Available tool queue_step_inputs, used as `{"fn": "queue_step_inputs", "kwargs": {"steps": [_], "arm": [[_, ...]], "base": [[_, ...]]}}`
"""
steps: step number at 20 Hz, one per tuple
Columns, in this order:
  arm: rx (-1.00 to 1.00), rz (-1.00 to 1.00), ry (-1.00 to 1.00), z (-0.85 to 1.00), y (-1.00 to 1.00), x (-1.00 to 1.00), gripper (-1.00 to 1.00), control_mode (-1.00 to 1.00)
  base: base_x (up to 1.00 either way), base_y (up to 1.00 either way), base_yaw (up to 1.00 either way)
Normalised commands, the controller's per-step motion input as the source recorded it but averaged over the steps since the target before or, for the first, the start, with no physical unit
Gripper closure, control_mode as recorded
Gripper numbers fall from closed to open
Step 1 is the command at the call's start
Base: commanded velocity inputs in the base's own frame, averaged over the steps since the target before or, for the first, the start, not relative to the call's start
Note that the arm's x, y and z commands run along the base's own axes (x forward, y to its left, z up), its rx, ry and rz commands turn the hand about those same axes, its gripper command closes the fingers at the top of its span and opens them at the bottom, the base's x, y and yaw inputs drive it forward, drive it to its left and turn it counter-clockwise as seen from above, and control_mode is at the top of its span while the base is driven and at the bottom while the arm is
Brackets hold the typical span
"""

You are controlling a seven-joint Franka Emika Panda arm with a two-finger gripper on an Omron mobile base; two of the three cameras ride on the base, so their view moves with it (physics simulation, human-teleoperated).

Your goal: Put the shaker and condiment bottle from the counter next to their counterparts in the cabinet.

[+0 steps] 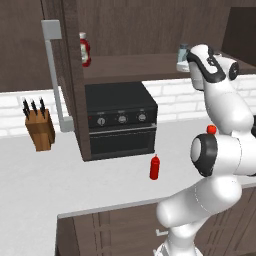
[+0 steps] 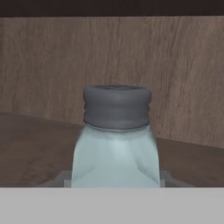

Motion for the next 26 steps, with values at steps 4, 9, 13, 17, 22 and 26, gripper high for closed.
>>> {"fn": "queue_step_inputs", "kwargs": {"steps": [4,9,13,17,22,26], "arm": [[0.01,0.00,0.00,-0.16,-0.05,0.00,-1.00,-1.00],[0.00,0.00,0.00,-0.20,0.00,0.00,-1.00,-1.00],[0.00,0.00,0.00,-0.15,-0.01,0.00,-1.00,-1.00],[0.00,0.00,0.00,-0.01,0.00,0.00,-1.00,-1.00],[-0.01,-0.01,-0.09,0.08,-0.05,-0.40,-1.00,-1.00],[0.00,0.00,-0.15,0.03,-0.08,-0.82,-1.00,-1.00]], "base": [[0.00,0.00,0.00],[0.00,0.00,0.00],[0.00,0.00,0.00],[0.00,0.00,0.00],[0.00,0.00,0.00],[0.00,0.00,0.00]]}}
